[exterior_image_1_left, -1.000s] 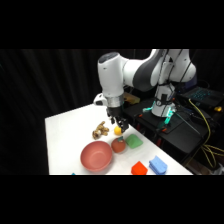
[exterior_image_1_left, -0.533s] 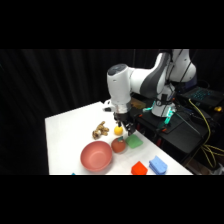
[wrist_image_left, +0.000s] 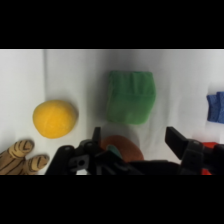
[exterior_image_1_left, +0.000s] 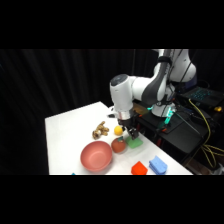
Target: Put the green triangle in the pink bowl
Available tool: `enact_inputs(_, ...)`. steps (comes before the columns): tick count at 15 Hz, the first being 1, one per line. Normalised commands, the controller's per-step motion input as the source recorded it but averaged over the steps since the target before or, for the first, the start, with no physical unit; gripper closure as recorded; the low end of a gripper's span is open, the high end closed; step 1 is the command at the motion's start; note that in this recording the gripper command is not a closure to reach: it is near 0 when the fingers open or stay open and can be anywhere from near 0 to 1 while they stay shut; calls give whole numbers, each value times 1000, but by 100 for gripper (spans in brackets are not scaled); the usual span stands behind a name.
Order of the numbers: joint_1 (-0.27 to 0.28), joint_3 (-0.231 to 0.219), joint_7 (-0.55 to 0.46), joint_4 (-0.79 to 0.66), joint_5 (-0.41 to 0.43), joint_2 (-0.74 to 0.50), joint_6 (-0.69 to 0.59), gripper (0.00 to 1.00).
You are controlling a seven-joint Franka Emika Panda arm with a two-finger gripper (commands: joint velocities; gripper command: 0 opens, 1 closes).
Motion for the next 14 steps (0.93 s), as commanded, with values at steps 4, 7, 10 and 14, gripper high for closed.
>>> enact_inputs(4,-16,50,-185,-162,180,-49,202,0)
enact_inputs(7,-21,61,-215,-185,167,-64,178,0)
enact_inputs(10,-29,75,-239,-145,184,-30,176,0)
enact_inputs(14,-38,89,-259,-90,202,21,192,0)
